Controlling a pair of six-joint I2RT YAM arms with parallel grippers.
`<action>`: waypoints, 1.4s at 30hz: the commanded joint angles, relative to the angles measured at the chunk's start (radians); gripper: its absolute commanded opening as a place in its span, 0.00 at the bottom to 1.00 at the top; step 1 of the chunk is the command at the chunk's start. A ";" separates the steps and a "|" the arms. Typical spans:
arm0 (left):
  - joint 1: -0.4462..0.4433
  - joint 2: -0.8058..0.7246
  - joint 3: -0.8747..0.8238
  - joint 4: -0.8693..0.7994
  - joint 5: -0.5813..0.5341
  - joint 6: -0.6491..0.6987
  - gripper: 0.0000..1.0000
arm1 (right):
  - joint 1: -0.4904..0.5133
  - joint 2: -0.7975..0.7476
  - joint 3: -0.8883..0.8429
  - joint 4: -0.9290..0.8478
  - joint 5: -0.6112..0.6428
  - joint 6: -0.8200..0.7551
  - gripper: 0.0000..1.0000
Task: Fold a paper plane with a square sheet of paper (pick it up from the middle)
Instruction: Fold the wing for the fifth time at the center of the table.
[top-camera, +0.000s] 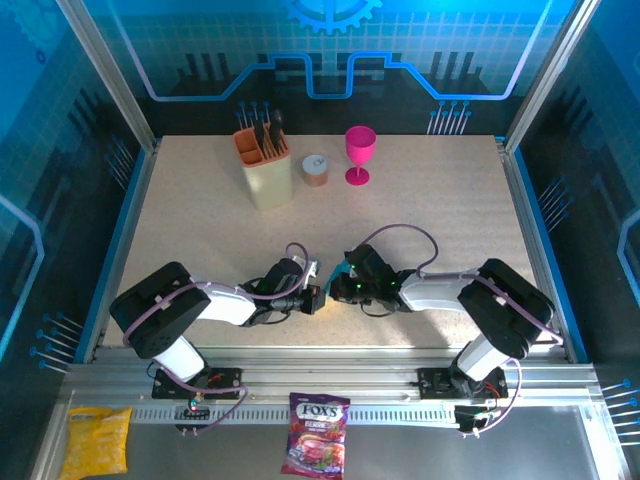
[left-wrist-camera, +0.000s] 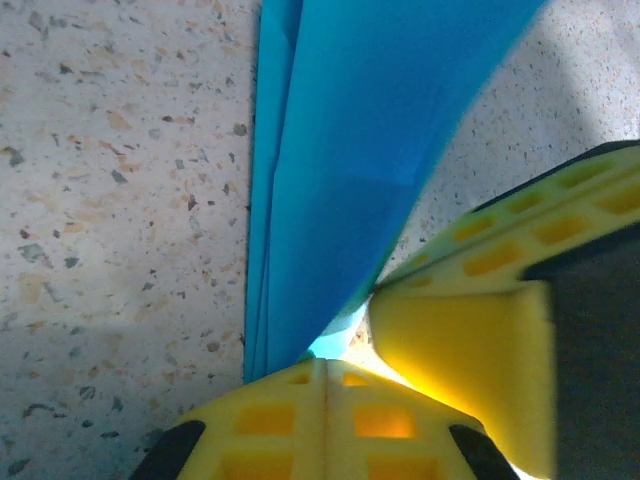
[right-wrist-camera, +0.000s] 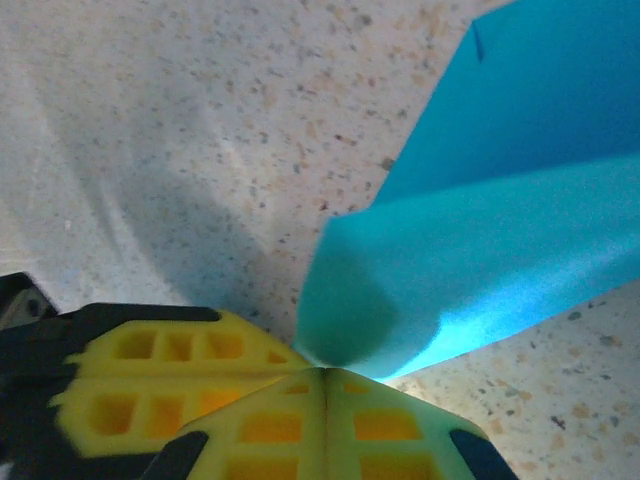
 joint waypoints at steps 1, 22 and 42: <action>0.005 0.049 -0.029 -0.093 -0.016 0.008 0.00 | 0.008 0.051 0.030 0.017 0.027 0.028 0.00; 0.006 0.065 -0.037 -0.121 -0.011 0.013 0.00 | -0.166 0.092 0.049 -0.067 0.015 0.044 0.00; 0.005 0.073 -0.036 -0.114 -0.001 0.005 0.00 | -0.410 0.099 0.148 -0.180 -0.060 -0.086 0.00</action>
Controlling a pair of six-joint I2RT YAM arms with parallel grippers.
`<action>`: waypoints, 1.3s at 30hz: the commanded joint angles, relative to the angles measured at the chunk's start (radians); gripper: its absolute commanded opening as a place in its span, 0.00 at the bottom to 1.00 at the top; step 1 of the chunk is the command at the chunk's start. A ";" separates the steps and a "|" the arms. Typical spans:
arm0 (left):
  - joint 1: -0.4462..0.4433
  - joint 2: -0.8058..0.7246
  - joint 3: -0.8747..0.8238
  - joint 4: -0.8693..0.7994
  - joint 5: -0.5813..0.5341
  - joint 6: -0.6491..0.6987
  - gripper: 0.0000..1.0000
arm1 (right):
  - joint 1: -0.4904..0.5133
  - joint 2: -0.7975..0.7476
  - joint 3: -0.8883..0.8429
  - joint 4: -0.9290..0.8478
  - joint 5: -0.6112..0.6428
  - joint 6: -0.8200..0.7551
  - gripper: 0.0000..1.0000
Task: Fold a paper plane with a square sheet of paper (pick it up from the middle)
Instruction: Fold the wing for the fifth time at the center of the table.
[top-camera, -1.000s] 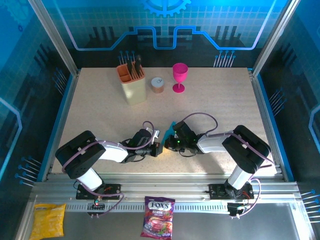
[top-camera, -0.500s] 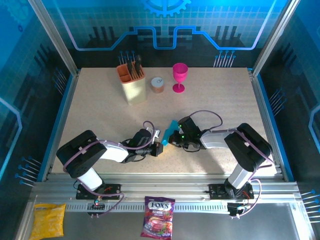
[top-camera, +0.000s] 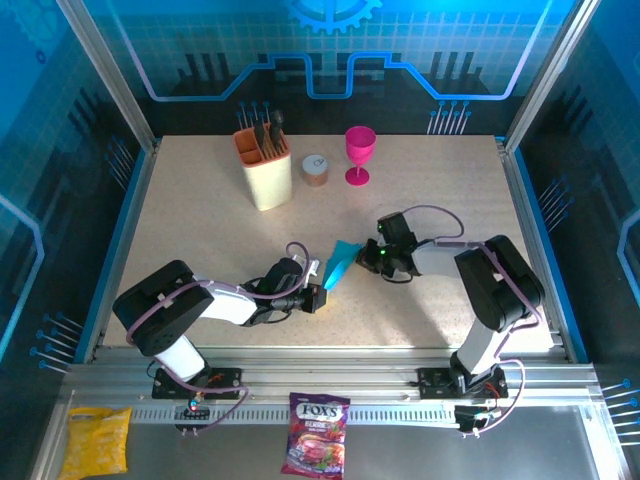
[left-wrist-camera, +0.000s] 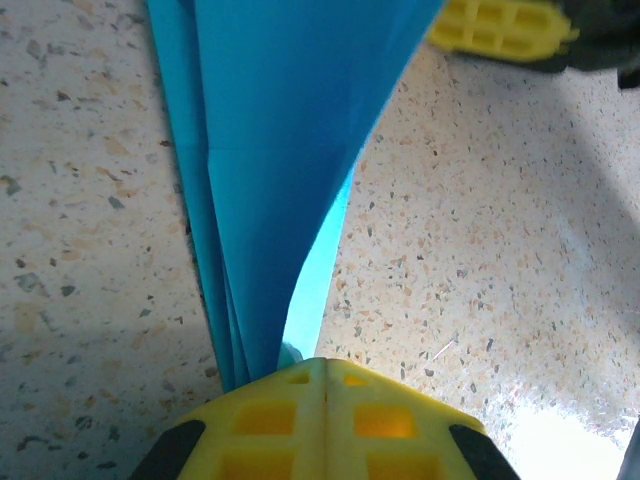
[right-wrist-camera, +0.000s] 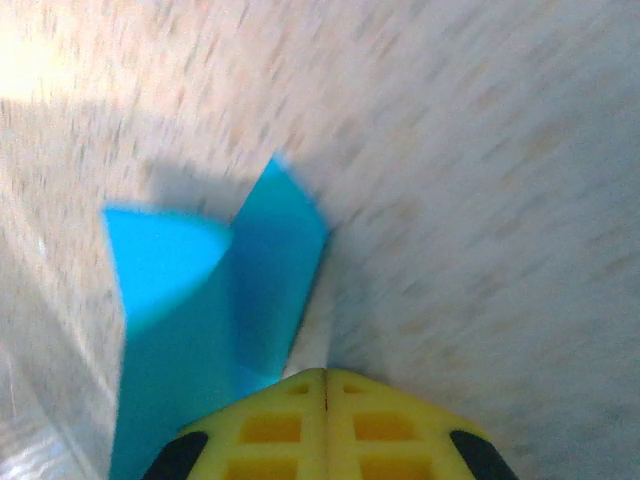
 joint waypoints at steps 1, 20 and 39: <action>0.002 0.052 -0.037 -0.152 -0.002 0.005 0.00 | -0.036 -0.054 -0.016 -0.048 0.025 -0.043 0.00; 0.003 0.073 -0.029 -0.143 0.004 0.008 0.00 | 0.268 -0.162 -0.101 0.180 0.046 0.053 0.00; 0.004 0.097 -0.032 -0.135 0.022 0.010 0.00 | 0.129 0.103 -0.023 0.265 0.055 0.062 0.00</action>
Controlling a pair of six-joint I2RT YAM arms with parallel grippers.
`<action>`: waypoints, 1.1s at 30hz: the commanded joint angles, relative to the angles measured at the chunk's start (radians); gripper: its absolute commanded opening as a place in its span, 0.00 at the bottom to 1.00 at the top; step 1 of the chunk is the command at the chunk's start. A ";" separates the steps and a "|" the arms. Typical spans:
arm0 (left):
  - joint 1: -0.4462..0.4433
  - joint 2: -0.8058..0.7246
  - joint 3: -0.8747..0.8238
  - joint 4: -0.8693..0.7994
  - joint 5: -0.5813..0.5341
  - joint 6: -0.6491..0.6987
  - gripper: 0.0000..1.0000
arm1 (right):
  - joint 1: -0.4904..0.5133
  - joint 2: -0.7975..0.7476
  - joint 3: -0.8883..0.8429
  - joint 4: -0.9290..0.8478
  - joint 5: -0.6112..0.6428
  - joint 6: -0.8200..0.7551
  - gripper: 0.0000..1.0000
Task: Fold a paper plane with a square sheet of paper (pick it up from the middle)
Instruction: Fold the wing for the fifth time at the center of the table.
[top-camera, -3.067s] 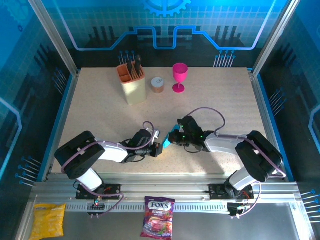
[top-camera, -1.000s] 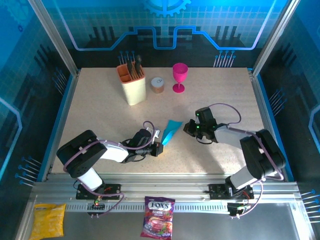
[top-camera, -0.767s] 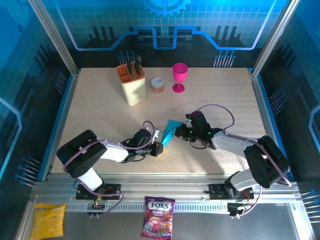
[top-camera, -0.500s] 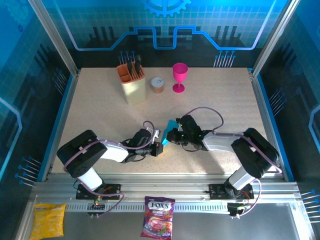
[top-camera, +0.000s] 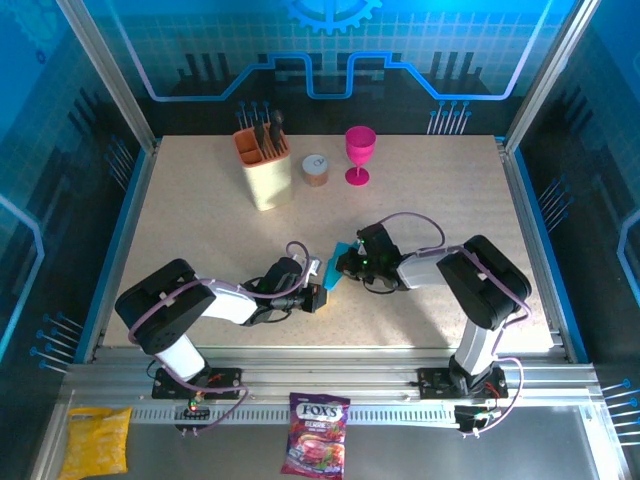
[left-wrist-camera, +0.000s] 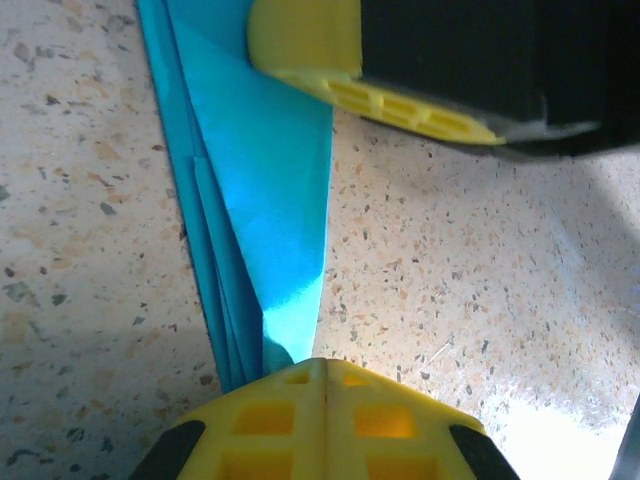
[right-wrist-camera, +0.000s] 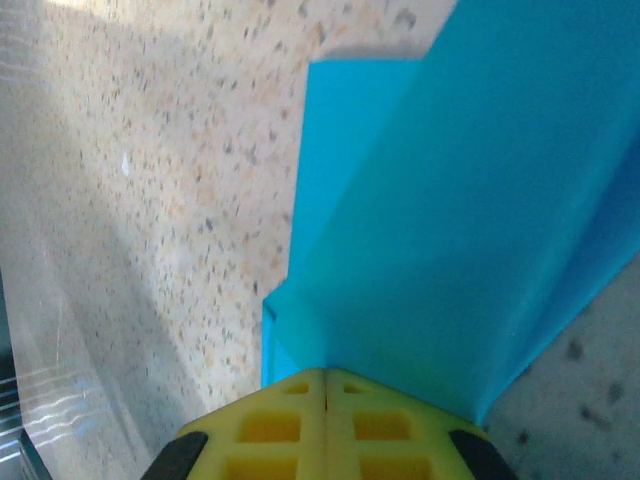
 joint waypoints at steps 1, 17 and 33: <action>-0.004 0.078 -0.032 -0.161 -0.002 0.010 0.00 | -0.045 0.053 0.032 -0.010 0.039 -0.016 0.00; -0.004 0.086 -0.035 -0.167 0.000 0.008 0.00 | -0.215 0.138 0.142 -0.106 -0.023 -0.088 0.00; -0.004 0.132 -0.017 -0.155 0.008 -0.006 0.00 | -0.380 0.233 0.231 -0.146 -0.070 -0.089 0.00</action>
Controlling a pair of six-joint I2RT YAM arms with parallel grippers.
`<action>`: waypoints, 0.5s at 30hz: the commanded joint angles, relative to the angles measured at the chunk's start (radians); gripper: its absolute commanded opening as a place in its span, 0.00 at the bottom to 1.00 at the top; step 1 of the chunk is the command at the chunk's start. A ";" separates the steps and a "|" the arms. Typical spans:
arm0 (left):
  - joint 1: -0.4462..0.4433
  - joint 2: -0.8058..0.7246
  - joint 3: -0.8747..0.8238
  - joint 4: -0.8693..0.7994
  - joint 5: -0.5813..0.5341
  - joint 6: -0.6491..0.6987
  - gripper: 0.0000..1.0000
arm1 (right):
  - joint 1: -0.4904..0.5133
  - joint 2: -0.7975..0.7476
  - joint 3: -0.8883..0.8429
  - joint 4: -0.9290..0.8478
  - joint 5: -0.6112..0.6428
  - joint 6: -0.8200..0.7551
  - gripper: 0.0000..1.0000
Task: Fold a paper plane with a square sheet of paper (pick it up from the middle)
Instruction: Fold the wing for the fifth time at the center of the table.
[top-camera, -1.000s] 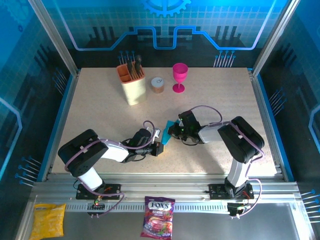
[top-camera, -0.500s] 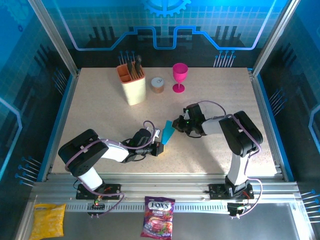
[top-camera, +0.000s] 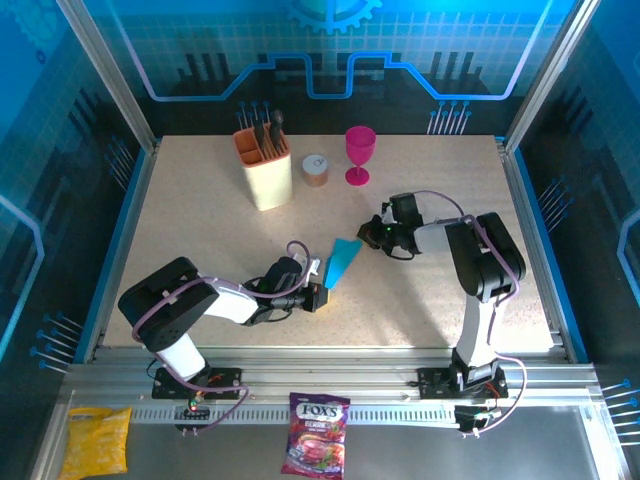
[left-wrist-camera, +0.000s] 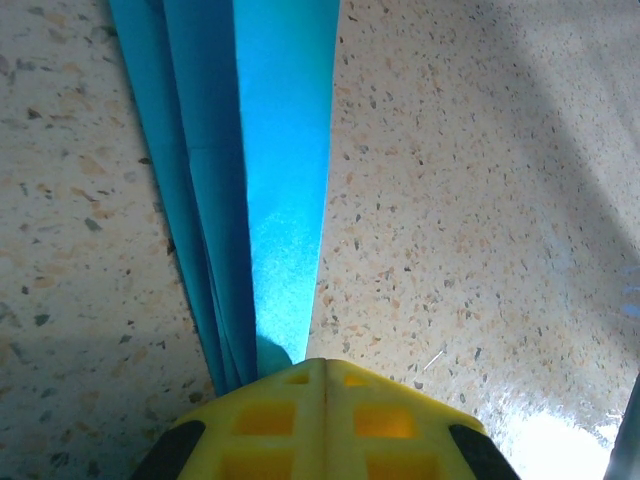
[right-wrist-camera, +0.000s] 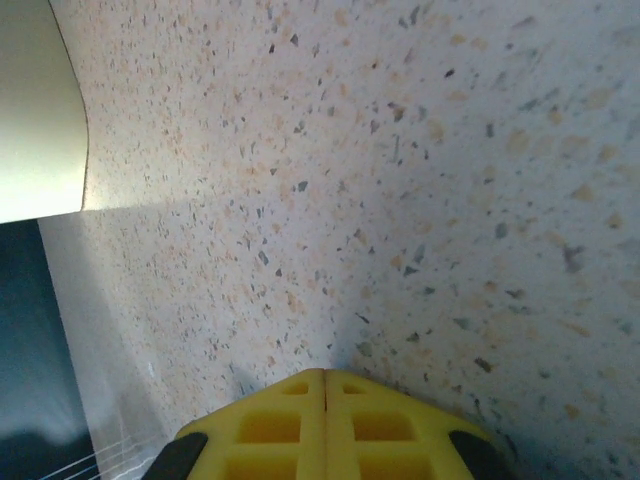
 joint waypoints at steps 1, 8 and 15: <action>-0.009 0.109 -0.017 -0.189 -0.008 -0.006 0.00 | -0.089 0.068 0.006 -0.034 0.137 -0.021 0.00; -0.010 0.110 -0.014 -0.192 -0.014 -0.009 0.00 | -0.155 0.108 0.060 -0.030 0.090 -0.015 0.00; -0.010 0.098 -0.024 -0.187 -0.022 -0.014 0.00 | -0.170 0.078 0.118 -0.075 0.095 -0.003 0.00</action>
